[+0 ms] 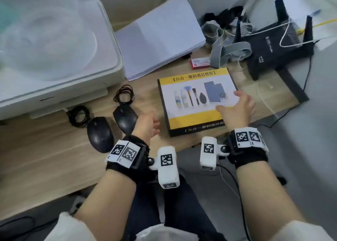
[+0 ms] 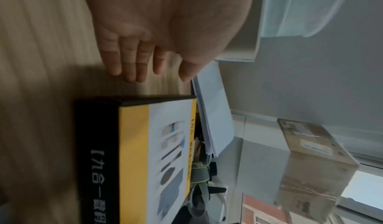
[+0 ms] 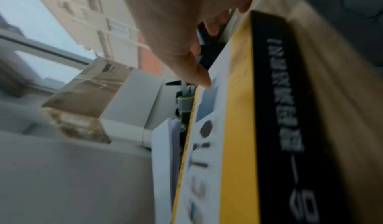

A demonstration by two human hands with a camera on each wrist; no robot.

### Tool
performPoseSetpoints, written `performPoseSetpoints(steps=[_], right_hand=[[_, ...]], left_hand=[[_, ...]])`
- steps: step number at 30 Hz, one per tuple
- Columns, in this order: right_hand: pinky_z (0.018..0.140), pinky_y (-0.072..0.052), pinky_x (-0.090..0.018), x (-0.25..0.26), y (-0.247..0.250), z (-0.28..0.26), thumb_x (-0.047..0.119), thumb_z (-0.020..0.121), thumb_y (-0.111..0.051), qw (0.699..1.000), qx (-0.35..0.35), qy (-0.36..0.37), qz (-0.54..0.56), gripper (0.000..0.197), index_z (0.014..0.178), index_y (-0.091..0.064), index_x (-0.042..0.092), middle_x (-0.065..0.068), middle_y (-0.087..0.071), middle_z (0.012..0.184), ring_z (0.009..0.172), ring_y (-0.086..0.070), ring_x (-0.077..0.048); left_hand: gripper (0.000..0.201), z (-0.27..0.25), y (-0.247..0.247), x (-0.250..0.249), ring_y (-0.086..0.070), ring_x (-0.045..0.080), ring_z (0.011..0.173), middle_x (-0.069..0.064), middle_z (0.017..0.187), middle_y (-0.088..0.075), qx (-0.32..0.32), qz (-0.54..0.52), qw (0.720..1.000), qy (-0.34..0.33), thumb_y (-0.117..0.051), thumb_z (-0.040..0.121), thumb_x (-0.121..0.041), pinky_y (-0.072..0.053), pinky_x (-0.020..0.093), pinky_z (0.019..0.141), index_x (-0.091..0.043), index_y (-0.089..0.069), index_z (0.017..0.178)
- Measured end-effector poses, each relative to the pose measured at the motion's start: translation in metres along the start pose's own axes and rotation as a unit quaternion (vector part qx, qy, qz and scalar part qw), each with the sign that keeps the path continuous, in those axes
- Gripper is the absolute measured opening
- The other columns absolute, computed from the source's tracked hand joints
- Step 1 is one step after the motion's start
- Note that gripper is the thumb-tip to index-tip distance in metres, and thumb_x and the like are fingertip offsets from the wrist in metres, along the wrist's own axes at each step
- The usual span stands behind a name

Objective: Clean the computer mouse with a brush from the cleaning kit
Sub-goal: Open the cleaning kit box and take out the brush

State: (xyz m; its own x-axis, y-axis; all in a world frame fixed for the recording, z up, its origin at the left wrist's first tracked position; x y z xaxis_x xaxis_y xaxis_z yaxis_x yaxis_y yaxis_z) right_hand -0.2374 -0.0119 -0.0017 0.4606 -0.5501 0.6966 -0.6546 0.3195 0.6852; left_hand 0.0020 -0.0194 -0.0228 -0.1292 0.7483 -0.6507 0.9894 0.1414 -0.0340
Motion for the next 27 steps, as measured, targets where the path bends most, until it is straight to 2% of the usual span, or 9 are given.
performPoseSetpoints(steps=[2,4,7,9,11,15,19,24,27], right_hand=[[0.108,-0.027,-0.041,-0.018,0.011,0.012,0.017,0.070,-0.072,0.995,-0.031,-0.074,0.060,0.081,0.137,-0.028,0.016,-0.013,-0.027,0.146,0.134,-0.028,-0.031],[0.101,-0.032,-0.032,-0.037,0.016,0.020,0.017,0.076,-0.069,0.976,0.009,-0.143,0.165,0.077,0.139,-0.025,0.010,-0.013,-0.035,0.143,0.129,-0.037,-0.026],[0.075,-0.041,-0.013,-0.048,0.017,0.031,0.012,0.082,-0.061,0.967,0.079,-0.133,0.203,0.042,0.122,-0.053,0.000,-0.005,-0.062,0.105,0.103,-0.052,-0.020],[0.075,-0.045,-0.018,-0.053,0.017,0.033,0.006,0.082,-0.059,0.966,0.084,-0.109,0.218,0.023,0.104,-0.063,0.006,0.003,-0.063,0.084,0.093,-0.056,-0.019],[0.084,-0.047,-0.031,-0.057,0.016,0.033,0.007,0.081,-0.060,0.958,0.098,-0.106,0.248,0.022,0.101,-0.065,0.015,0.002,-0.066,0.087,0.092,-0.060,-0.020],[0.078,-0.048,-0.031,-0.059,0.016,0.029,0.012,0.086,-0.057,0.928,0.145,-0.145,0.311,0.030,0.111,-0.059,0.028,0.000,-0.065,0.105,0.098,-0.060,-0.017],[0.091,-0.049,-0.040,-0.062,0.017,0.025,0.011,0.089,-0.054,0.904,0.181,-0.179,0.343,0.035,0.121,-0.054,0.027,0.000,-0.064,0.106,0.107,-0.058,-0.024],[0.086,-0.054,-0.043,-0.062,0.025,0.023,0.024,0.084,-0.063,0.929,0.189,-0.149,0.281,0.041,0.124,-0.052,0.021,-0.002,-0.065,0.106,0.105,-0.062,-0.027],[0.086,-0.054,-0.051,-0.071,0.030,0.025,0.048,0.055,-0.078,0.968,0.112,-0.138,0.174,0.077,0.124,-0.050,0.026,-0.010,-0.059,0.123,0.104,-0.062,-0.031]], left_hand=[[0.034,0.004,-0.012,0.006,-0.058,0.015,0.092,0.002,0.094,-0.060,-0.011,-0.005,1.000,0.018,-0.040,0.096,-0.030,-0.042,0.032,0.080,-0.007,-0.051,0.120],[0.025,0.004,-0.022,0.008,-0.061,0.005,0.060,-0.006,0.064,-0.064,-0.010,-0.011,1.000,0.017,-0.039,0.097,-0.028,-0.041,0.024,0.066,-0.013,-0.057,0.089],[0.021,0.002,-0.031,0.008,-0.055,0.010,0.061,-0.002,0.070,-0.059,-0.029,-0.019,0.999,0.016,-0.040,0.097,-0.026,-0.043,0.023,0.059,-0.014,-0.054,0.088],[0.020,0.000,-0.033,0.007,-0.053,0.012,0.067,-0.001,0.077,-0.058,-0.039,-0.011,0.999,0.013,-0.042,0.097,-0.029,-0.045,0.025,0.061,-0.014,-0.055,0.095],[0.023,-0.001,-0.032,0.006,-0.054,0.013,0.067,-0.001,0.077,-0.058,-0.039,-0.010,0.999,0.026,-0.044,0.096,-0.031,-0.046,0.026,0.063,-0.014,-0.058,0.093],[0.024,-0.006,-0.031,0.005,-0.054,0.016,0.066,0.002,0.071,-0.058,-0.024,0.003,0.999,0.048,-0.052,0.093,-0.032,-0.048,0.032,0.073,-0.011,-0.060,0.085],[0.016,-0.009,-0.022,0.004,-0.057,0.019,0.071,0.005,0.077,-0.062,-0.012,0.043,0.996,0.074,-0.064,0.085,-0.024,-0.050,0.036,0.082,-0.009,-0.062,0.090],[0.019,-0.014,-0.016,0.004,-0.064,0.024,0.077,0.006,0.067,-0.071,0.029,0.047,0.993,0.102,-0.070,0.079,-0.017,-0.052,0.043,0.088,-0.004,-0.064,0.091],[0.021,-0.014,-0.019,0.007,-0.062,0.021,0.076,0.007,0.081,-0.068,0.028,0.085,0.992,0.089,-0.070,0.079,-0.015,-0.053,0.038,0.077,-0.005,-0.062,0.094]])
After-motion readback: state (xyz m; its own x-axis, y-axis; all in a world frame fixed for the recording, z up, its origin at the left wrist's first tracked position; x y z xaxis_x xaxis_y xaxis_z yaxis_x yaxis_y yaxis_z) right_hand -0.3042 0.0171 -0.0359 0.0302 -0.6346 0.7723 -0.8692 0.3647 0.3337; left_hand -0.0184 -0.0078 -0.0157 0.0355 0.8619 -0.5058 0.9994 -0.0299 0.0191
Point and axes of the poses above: each hand's wrist, its own z-axis towards the middle knuckle, its own y-axis out of the back of the hand, x = y × z, the point moved 3 cm from there along z, towards the middle knuckle
